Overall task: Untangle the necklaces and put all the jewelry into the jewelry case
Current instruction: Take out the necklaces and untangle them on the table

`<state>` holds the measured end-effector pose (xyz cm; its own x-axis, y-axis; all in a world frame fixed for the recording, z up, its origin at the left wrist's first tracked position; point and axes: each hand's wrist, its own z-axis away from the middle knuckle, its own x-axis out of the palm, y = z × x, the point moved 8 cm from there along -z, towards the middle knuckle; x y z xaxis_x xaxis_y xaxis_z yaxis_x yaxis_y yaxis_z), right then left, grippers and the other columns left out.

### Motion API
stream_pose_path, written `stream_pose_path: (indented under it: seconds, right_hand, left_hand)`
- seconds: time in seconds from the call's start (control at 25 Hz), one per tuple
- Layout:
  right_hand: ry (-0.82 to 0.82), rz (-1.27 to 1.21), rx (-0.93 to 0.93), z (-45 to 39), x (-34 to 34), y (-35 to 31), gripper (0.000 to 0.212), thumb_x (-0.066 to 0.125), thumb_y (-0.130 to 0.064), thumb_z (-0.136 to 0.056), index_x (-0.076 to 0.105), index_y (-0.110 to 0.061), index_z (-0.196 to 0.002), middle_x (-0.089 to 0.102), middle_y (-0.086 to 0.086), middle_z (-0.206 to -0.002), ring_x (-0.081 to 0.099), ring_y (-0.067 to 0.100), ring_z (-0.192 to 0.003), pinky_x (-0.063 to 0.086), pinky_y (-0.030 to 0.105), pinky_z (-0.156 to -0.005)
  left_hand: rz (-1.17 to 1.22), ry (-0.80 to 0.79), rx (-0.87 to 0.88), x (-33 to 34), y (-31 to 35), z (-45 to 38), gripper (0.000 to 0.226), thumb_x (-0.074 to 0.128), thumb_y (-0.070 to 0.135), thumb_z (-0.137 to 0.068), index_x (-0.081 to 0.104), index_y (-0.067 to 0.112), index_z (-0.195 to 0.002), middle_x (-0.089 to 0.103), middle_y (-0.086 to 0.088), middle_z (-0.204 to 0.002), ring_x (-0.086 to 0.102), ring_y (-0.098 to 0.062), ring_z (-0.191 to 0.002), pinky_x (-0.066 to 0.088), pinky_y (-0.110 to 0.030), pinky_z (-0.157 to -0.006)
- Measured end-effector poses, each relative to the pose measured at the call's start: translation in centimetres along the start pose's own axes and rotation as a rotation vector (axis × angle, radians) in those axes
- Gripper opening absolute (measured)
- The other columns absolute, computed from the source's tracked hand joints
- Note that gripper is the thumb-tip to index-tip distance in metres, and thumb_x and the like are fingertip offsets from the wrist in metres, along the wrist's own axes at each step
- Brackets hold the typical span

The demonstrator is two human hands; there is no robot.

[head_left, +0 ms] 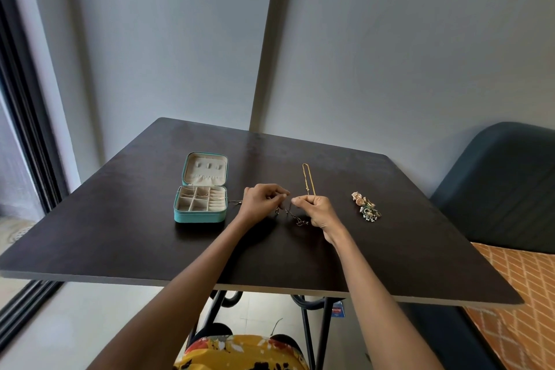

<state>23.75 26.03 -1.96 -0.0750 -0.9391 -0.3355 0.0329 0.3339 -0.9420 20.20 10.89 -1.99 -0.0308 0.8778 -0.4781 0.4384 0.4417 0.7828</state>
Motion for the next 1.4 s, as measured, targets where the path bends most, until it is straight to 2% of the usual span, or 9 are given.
stream_pose_path:
  seconds: [0.08, 0.16, 0.28, 0.4, 0.68, 0.92, 1.08, 1.2, 1.4]
  right_hand:
    - [0.005, 0.000, -0.003, -0.3, 0.0, 0.2, 0.011, 0.064, -0.022, -0.089, 0.067, -0.015, -0.082, 0.042, -0.018, -0.035, 0.038, -0.002, -0.033, 0.023, 0.008, -0.034]
    - [0.004, -0.007, -0.021, -0.4, 0.1, 0.0, 0.011, 0.062, -0.018, -0.090, 0.066, -0.014, -0.080, 0.046, -0.018, -0.036, 0.041, -0.004, -0.034, 0.026, 0.008, -0.036]
    - [0.022, -0.008, -0.067, -0.7, 0.3, -0.1, 0.012, 0.063, -0.015, -0.088, 0.067, -0.015, -0.077, 0.062, -0.016, -0.059, 0.054, -0.008, -0.053, 0.037, 0.004, -0.048]
    - [0.062, -0.021, -0.091, -1.0, 0.6, 0.1, 0.008, 0.066, -0.015, -0.086, 0.070, -0.011, -0.081, 0.067, -0.006, -0.073, 0.058, -0.001, -0.067, 0.044, 0.006, -0.058]
    - [0.011, -0.030, -0.134, -0.8, 0.9, 0.1, 0.008, 0.064, -0.009, -0.088, 0.069, -0.012, -0.081, 0.066, -0.005, -0.073, 0.059, -0.011, -0.059, 0.044, 0.005, -0.059]
    - [0.012, -0.013, -0.171, -0.9, 0.9, 0.2, 0.006, 0.064, -0.010, -0.088, 0.069, -0.008, -0.087, 0.066, -0.005, -0.075, 0.060, -0.010, -0.062, 0.045, 0.006, -0.061]
    - [-0.001, 0.047, -0.165, -1.4, 1.3, 0.5, 0.008, 0.062, -0.013, -0.088, 0.069, -0.009, -0.087, 0.068, 0.001, -0.078, 0.061, 0.004, -0.070, 0.049, 0.016, -0.067]
    - [-0.031, 0.112, -0.146, -1.9, 1.8, 0.7, 0.013, 0.059, -0.019, -0.089, 0.069, -0.014, -0.082, 0.067, 0.004, -0.077, 0.058, 0.012, -0.072, 0.046, 0.026, -0.069]
    - [-0.070, 0.145, -0.147, -1.7, 1.8, 0.1, 0.018, 0.053, -0.019, -0.093, 0.063, -0.016, -0.078, 0.060, -0.001, -0.073, 0.050, 0.006, -0.067, 0.039, 0.013, -0.057]
  left_hand:
    - [0.021, -0.018, -0.007, 0.0, -0.2, -0.1, 0.009, 0.068, 0.035, -0.081, 0.073, 0.032, -0.074, 0.070, 0.016, -0.068, 0.065, -0.001, -0.070, 0.047, -0.041, -0.092]
    - [-0.074, -0.057, -0.006, 0.4, -0.1, -0.1, 0.008, 0.069, 0.034, -0.079, 0.073, 0.031, -0.072, 0.070, 0.017, -0.070, 0.063, 0.001, -0.068, 0.040, -0.041, -0.096]
    - [-0.156, -0.049, -0.016, 0.4, 0.4, 0.1, 0.008, 0.068, 0.032, -0.079, 0.072, 0.030, -0.073, 0.071, 0.013, -0.074, 0.060, 0.004, -0.069, 0.029, -0.033, -0.095]
    - [-0.096, 0.003, -0.064, -0.3, 0.2, 0.0, 0.013, 0.067, 0.034, -0.080, 0.071, 0.030, -0.069, 0.071, 0.013, -0.075, 0.058, 0.003, -0.073, 0.023, -0.030, -0.088]
    - [-0.172, -0.015, -0.051, -0.1, 0.2, 0.0, 0.012, 0.065, 0.035, -0.083, 0.074, 0.029, -0.078, 0.073, 0.008, -0.078, 0.060, -0.003, -0.078, 0.020, -0.029, -0.081]
    - [-0.156, -0.034, -0.042, 0.0, 0.1, -0.2, 0.012, 0.064, 0.033, -0.085, 0.074, 0.028, -0.081, 0.072, 0.008, -0.080, 0.058, -0.003, -0.078, 0.019, -0.029, -0.081]
    - [-0.197, -0.034, -0.042, 0.2, 0.3, -0.2, 0.010, 0.064, 0.030, -0.083, 0.070, 0.025, -0.078, 0.064, 0.012, -0.071, 0.050, 0.003, -0.066, 0.017, -0.027, -0.078]
    - [-0.251, -0.038, -0.015, 0.3, 0.6, -0.1, 0.008, 0.060, 0.026, -0.083, 0.068, 0.023, -0.080, 0.067, 0.008, -0.075, 0.049, 0.000, -0.066, 0.017, -0.028, -0.077]
    - [-0.258, -0.009, 0.004, 0.2, 0.8, 0.1, 0.010, 0.059, 0.027, -0.084, 0.067, 0.025, -0.078, 0.069, 0.010, -0.075, 0.052, 0.003, -0.064, 0.015, -0.028, -0.073]
